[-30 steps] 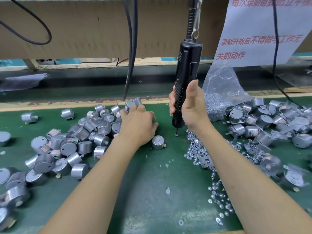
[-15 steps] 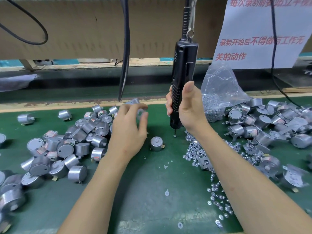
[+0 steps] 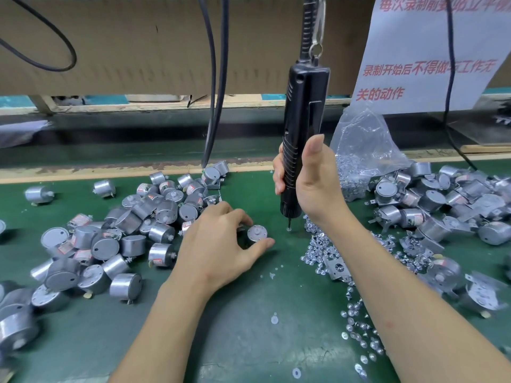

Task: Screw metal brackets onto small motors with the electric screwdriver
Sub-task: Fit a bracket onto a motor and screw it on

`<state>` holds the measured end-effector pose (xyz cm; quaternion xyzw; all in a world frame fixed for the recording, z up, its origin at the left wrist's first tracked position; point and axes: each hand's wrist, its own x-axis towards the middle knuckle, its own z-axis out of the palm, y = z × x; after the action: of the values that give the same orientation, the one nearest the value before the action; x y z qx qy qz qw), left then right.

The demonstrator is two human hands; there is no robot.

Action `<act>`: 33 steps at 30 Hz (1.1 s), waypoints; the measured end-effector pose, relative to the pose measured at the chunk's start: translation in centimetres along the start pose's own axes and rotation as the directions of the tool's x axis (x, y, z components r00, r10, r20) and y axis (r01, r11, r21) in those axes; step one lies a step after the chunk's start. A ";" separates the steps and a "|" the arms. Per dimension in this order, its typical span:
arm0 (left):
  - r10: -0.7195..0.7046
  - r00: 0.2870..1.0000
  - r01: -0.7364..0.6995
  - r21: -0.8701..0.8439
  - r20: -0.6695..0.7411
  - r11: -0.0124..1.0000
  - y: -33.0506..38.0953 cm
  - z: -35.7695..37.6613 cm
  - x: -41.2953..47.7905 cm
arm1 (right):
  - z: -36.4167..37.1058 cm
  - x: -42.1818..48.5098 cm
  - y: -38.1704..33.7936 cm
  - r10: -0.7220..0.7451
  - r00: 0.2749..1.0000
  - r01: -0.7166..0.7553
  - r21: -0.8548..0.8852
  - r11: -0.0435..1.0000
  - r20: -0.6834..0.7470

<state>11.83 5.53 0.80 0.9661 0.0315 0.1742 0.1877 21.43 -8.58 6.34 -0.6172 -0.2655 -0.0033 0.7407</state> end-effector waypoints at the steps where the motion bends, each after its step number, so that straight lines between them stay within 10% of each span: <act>1: 0.000 1.000 0.000 0.032 -0.001 0.999 0.0 0.1 0.0 | 0.0 -0.1 0.0 0.003 1.000 -0.003 -0.001 1.000 0.001; 10: 0.061 0.998 -0.061 0.012 0.017 0.998 0.1 -0.1 -0.1 | 0.4 -0.4 0.0 0.021 1.000 -0.021 -0.002 1.000 0.015; 16: -0.147 0.988 0.118 -0.408 -0.040 0.905 -0.2 -0.5 0.2 | 0.2 -0.4 -0.1 0.026 1.000 -0.025 -0.008 1.000 0.015; 33: -0.242 0.962 0.104 -0.652 -0.126 0.751 -0.1 -1.1 0.7 | 0.4 -0.6 0.1 0.036 0.999 -0.036 -0.006 0.999 0.020</act>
<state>12.08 6.08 1.91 0.8140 0.0790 0.2538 0.5165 20.85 -8.40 6.05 -0.6239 -0.2619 0.0154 0.7361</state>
